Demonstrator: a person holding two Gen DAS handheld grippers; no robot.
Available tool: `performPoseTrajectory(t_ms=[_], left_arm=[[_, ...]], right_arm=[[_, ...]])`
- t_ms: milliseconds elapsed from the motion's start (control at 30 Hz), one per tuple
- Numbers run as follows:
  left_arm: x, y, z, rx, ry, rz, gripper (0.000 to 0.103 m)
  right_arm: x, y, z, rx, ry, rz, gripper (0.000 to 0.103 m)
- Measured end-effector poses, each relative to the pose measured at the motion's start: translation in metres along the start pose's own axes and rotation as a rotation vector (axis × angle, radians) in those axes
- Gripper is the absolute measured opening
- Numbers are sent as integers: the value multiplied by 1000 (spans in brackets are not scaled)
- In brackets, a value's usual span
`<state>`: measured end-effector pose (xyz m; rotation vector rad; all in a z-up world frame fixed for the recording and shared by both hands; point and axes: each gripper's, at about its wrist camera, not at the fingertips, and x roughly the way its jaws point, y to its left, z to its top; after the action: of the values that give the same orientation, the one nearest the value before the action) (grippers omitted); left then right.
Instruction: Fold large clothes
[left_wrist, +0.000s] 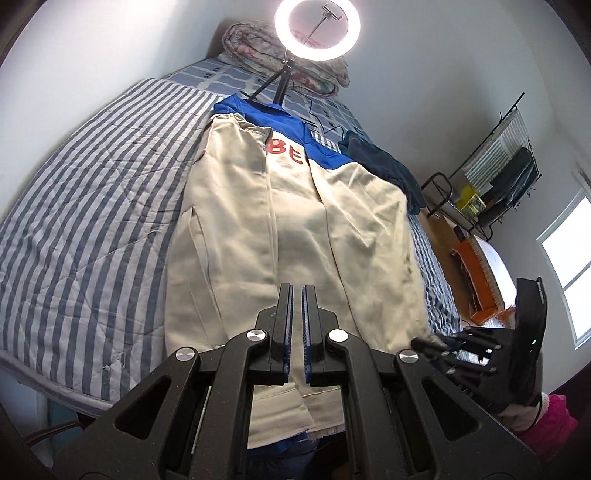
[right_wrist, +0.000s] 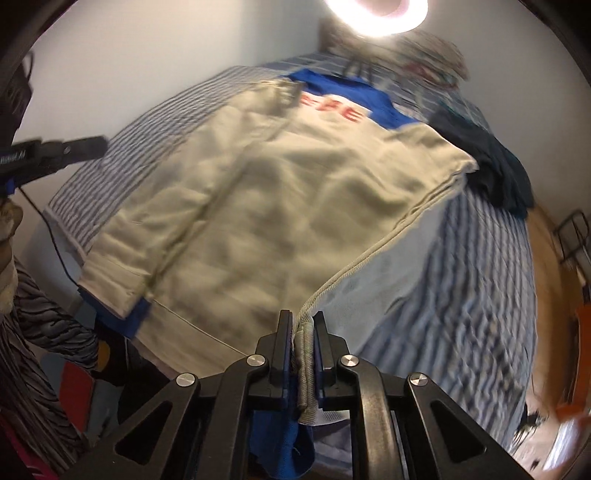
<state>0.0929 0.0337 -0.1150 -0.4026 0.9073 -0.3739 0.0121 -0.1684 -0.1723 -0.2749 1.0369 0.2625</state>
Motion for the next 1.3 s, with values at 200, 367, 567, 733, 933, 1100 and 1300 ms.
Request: performPoseTrajectory(t_ms=[200,367,567,733,933,1100,1300], left_arm=[[-6,9,-3,-11,-14,18,2],[-6,17,-6,-26,-8,33,2],[-1,19,-13,-33,12,34,2],[8,16,-21,-32,49,11,2],[26,9,-38,-54,130,-57,38],[49,-2,-51,-76,203,-124,41],[90,-15,-68,-122,318,-172,43]], right_arm=[[25,37,8,-70,22,46,8],[37,59,7,-126,37,90,8],[62,71,2,-152,83,130,8],[69,64,1,-107,96,182,8],[43,26,-1,47,56,396,33],[9,-13,-4,111,-23,423,44],[1,-70,7,241,-84,393,53]])
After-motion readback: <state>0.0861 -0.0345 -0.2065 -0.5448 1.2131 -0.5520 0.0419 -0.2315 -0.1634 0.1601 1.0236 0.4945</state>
